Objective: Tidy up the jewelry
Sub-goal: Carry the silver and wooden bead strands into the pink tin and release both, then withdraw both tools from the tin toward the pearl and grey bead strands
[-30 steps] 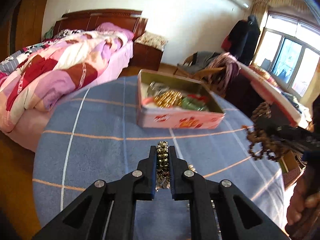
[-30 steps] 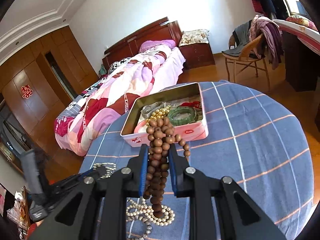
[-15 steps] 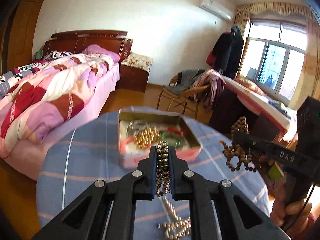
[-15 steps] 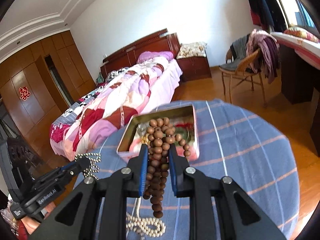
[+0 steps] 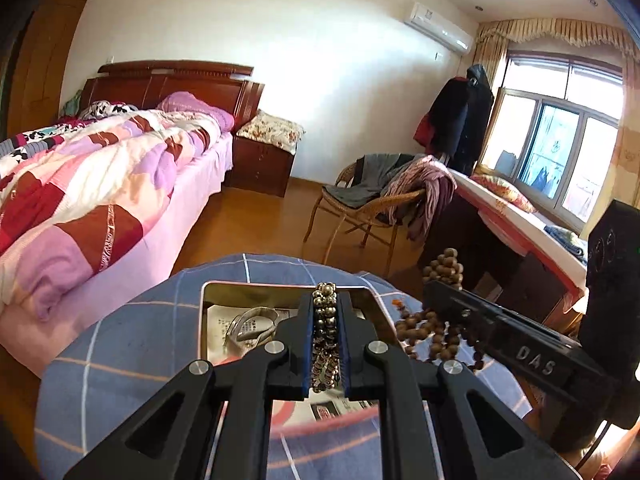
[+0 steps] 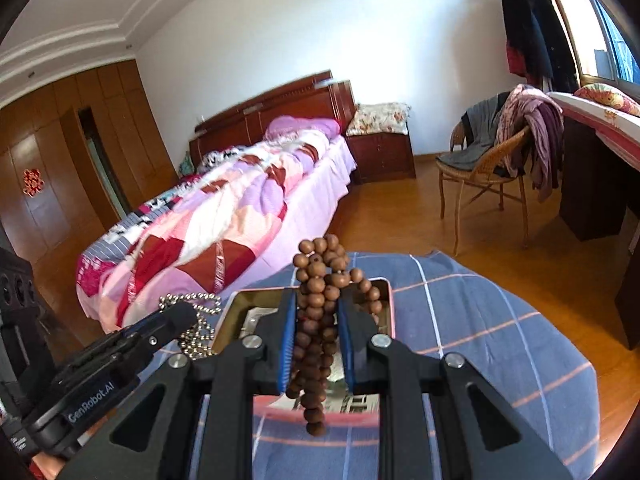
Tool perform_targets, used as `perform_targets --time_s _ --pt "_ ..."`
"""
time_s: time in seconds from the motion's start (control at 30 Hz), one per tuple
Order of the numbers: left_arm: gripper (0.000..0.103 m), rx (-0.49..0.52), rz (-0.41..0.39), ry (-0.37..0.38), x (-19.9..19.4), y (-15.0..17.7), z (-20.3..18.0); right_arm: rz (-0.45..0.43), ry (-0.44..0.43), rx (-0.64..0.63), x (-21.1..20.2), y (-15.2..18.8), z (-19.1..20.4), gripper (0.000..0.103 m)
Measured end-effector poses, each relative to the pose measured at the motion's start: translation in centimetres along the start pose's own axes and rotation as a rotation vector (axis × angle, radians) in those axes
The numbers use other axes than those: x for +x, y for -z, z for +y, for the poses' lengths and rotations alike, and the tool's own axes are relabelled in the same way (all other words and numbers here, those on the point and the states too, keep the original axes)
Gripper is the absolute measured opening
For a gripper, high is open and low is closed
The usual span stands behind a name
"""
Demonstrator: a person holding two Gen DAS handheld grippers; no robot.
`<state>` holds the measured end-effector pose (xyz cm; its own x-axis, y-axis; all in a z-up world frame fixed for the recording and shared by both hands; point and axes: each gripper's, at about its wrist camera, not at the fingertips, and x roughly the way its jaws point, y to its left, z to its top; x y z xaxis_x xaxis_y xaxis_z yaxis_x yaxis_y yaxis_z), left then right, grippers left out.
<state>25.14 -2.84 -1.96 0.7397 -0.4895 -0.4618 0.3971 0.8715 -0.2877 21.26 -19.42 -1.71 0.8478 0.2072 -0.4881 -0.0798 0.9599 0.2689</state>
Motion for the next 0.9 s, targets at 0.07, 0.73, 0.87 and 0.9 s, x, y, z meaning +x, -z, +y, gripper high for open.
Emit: perform_targets --time_s 0.07,0.73,0.87,0.9 --pt "0.009 -0.005 0.023 -0.006 1.4 0.0 0.4 0.023 0.008 -0.001 1.4 0.0 -0.4 0.023" --pt "0.052 -0.070 0.179 -0.139 6.2 1.4 1.9 0.075 0.001 0.080 3.7 0.1 -3.1 0.053" --pt "0.054 -0.032 0.175 -0.175 4.7 1.7 1.2 0.076 0.022 0.115 2.0 0.5 -3.7 0.053" --pt "0.054 -0.025 0.179 -0.184 4.6 1.7 1.2 0.078 0.024 0.120 1.6 0.7 -3.6 0.053"
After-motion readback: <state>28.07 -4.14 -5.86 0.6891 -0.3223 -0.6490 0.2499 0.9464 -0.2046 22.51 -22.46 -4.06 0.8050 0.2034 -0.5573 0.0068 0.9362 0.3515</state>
